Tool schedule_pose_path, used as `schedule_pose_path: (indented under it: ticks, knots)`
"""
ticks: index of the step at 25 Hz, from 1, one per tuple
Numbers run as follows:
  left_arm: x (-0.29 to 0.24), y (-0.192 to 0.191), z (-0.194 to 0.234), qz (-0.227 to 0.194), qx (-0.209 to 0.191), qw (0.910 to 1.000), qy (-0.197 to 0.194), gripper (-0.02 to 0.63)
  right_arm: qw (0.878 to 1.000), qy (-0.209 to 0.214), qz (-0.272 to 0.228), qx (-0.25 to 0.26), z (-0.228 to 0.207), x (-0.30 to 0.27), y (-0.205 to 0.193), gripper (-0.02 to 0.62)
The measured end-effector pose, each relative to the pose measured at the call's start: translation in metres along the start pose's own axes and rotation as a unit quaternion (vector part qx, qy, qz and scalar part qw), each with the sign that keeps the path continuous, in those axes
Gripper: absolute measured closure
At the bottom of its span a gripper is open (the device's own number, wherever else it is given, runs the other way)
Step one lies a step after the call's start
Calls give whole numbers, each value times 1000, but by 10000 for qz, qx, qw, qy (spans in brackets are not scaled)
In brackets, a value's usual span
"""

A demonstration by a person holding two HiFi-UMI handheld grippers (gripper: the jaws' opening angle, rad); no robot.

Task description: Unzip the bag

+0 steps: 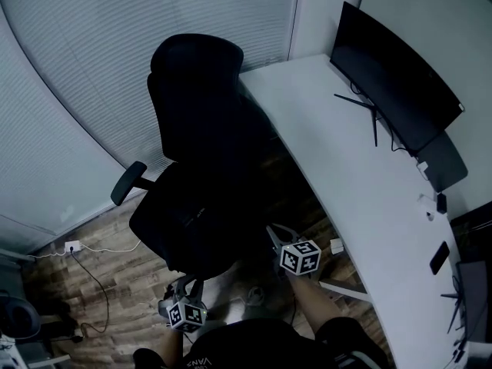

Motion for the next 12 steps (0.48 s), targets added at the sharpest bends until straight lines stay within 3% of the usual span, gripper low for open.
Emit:
schedule_pose_path:
  ticks: [12]
  knots:
    - [-4,2,0,129,78,9999,-19,541,9994,-240,250,19,-26,-43,2,551]
Point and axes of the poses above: the fingertips, and each gripper's own axes: x backward along the fingers, z to its left, y out of its top, the point moved 5 cm from there along x, backward along the fingers, and after that the axes turned 14 degrees about -y, right-handed, at the moved point
